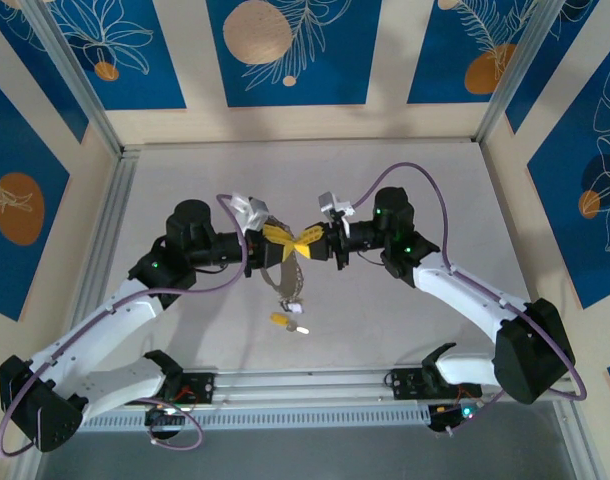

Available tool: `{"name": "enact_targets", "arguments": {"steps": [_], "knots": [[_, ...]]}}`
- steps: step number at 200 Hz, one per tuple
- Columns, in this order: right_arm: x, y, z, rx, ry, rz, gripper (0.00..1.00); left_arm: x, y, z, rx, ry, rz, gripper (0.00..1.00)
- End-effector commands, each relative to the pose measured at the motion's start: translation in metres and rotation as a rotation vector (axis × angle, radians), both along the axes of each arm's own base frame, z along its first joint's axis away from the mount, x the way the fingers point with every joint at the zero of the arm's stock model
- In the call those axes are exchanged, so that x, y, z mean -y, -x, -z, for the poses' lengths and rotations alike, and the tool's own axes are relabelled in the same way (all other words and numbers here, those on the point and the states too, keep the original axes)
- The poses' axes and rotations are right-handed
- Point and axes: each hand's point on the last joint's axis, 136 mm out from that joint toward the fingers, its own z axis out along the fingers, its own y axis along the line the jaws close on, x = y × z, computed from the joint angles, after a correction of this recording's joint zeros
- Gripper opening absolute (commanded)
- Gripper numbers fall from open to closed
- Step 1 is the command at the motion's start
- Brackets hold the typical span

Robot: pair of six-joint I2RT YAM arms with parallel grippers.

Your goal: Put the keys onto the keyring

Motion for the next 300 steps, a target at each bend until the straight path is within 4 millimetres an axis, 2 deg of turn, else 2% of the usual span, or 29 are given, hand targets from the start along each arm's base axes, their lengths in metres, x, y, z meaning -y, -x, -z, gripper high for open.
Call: {"name": "enact_targets", "arguments": {"steps": [1, 55, 76, 134, 165, 206, 273, 300], "knots": [[-0.006, 0.021, -0.034, 0.121, -0.059, -0.072, 0.0, 0.007, 0.004, -0.001, 0.04, -0.025, 0.022, 0.24], [-0.004, 0.026, -0.037, 0.14, -0.069, -0.08, 0.0, 0.014, 0.013, 0.005, 0.048, -0.048, 0.058, 0.11], [-0.004, 0.028, -0.038, 0.145, -0.072, -0.087, 0.0, 0.017, 0.018, 0.002, 0.055, -0.036, 0.083, 0.09], [-0.001, 0.027, -0.035, 0.156, -0.054, -0.069, 0.0, 0.021, 0.026, 0.0, 0.072, -0.033, 0.114, 0.12], [-0.001, 0.027, -0.036, 0.162, -0.052, -0.065, 0.0, 0.023, 0.03, 0.004, 0.066, -0.052, 0.139, 0.19], [-0.001, 0.028, -0.038, 0.167, -0.054, -0.069, 0.0, 0.025, 0.033, 0.009, 0.066, -0.078, 0.153, 0.18], [-0.001, 0.024, -0.037, 0.17, -0.047, -0.045, 0.0, 0.027, 0.039, 0.008, 0.074, -0.086, 0.175, 0.0], [-0.002, 0.02, -0.036, 0.163, -0.039, -0.025, 0.0, 0.026, 0.041, 0.005, 0.079, -0.086, 0.18, 0.0]]}}
